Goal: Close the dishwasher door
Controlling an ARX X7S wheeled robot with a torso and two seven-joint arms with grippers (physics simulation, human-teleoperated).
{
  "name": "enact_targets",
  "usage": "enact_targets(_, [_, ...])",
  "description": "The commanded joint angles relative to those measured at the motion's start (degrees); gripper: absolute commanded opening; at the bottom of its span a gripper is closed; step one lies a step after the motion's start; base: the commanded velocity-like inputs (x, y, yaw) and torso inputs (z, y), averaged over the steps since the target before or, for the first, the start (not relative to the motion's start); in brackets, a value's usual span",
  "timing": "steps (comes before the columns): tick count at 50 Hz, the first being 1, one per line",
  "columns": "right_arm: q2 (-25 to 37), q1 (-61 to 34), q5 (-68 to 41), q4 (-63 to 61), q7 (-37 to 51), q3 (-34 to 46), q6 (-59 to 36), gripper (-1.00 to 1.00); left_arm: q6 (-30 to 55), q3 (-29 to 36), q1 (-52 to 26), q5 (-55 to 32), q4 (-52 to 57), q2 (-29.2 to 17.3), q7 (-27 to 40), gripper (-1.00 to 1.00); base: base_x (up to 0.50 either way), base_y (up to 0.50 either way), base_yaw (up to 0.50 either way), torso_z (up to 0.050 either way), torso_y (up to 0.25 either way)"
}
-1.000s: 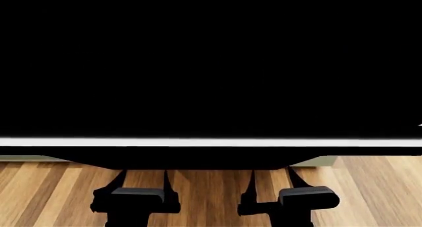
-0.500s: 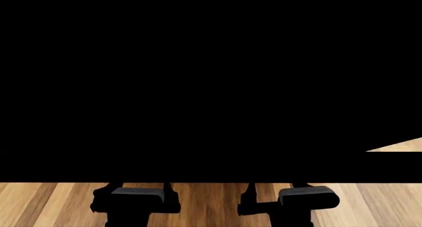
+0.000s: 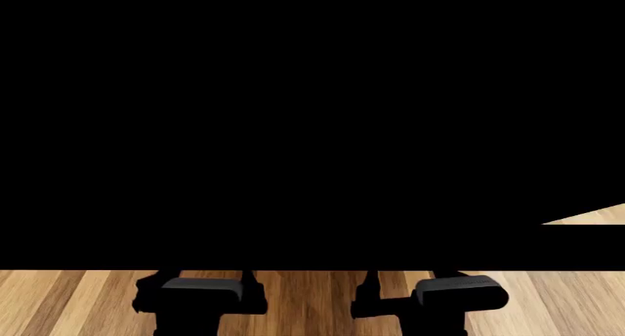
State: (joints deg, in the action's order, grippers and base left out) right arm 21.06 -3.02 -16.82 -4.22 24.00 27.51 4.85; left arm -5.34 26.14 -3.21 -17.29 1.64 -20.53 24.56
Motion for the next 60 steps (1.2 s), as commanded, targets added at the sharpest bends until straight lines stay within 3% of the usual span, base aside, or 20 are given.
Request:
enact_targets(1, [0.3, 0.3, -0.4, -1.2, -0.4, -0.1, 1.4, 1.00, -3.1, -0.1, -0.2, 0.5, -0.5, 0.0, -0.7, 1.00, 0.00, 0.00, 0.00, 0.000, 0.000])
enact_targets(25, [-0.9, 0.0, 3.0, 3.0, -1.7, 0.3, 11.4, 1.00, -12.7, -0.6, -1.8, 3.3, -6.7, 1.7, -1.6, 1.00, 0.00, 0.00, 0.00, 0.000, 0.000])
enact_targets(60, [-1.8, -4.6, 3.3, 5.0, -1.5, 0.0, 11.0, 1.00, -15.5, -1.1, -5.5, 4.1, -8.8, 2.2, -1.6, 1.00, 0.00, 0.00, 0.00, 0.000, 0.000])
